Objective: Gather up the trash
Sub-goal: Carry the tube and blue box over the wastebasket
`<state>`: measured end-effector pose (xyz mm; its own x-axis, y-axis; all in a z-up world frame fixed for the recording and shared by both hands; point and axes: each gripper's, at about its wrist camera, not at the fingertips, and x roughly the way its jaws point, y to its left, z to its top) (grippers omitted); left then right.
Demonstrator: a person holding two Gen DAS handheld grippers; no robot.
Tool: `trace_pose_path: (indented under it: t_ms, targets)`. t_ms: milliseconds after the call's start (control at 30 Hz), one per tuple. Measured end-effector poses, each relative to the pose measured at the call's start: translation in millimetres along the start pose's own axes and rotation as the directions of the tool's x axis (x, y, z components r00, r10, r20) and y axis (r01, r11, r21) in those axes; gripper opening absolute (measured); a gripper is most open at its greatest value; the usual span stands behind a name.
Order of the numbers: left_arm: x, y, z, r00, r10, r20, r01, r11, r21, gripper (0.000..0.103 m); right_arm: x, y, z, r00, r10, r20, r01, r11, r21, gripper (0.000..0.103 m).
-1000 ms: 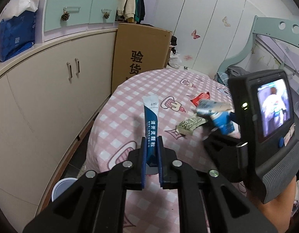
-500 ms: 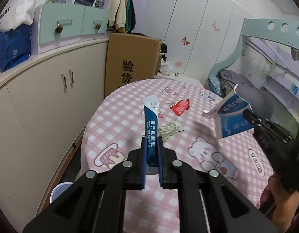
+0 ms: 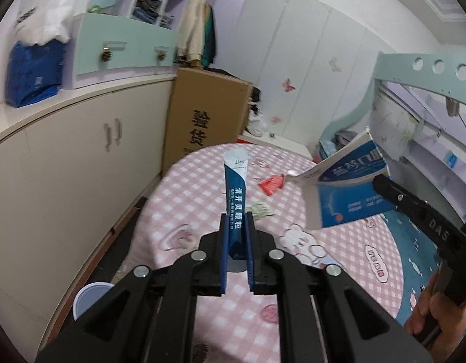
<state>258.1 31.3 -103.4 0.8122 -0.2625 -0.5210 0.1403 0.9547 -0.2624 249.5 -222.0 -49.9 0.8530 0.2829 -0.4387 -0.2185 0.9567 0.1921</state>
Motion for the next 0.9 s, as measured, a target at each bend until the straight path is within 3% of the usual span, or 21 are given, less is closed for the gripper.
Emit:
trace_pose_path:
  t_ms: [167,367,500,633,900]
  targets:
    - [-20,36,-7,0.999,0.048,0.020,-0.047,0.997,-0.069,0.010,16,57,-12,0.992,0.115,-0.043,-0.117,0.991,-0.059,0.005]
    - [-31,94,-22,0.989,0.149,0.009,-0.146,0.978,-0.149,0.010,49,131,-42,0.968,0.217,-0.126,-0.232,0.965,-0.121,0.005]
    - [-27,135,-38,0.971,0.234,-0.050,-0.240,0.952,-0.190,0.010,76,166,-64,0.954,0.245,-0.174,-0.272,0.951,-0.148,0.005]
    - [-16,179,-56,0.953,0.274,-0.127,-0.298,0.921,-0.250,0.010,105,188,-86,0.942,0.248,-0.228,-0.288,0.944,-0.162,0.005]
    - [22,243,-89,0.917,0.296,-0.268,-0.373,0.874,-0.312,0.010,156,225,-127,0.917,0.234,-0.323,-0.306,0.932,-0.193,0.005]
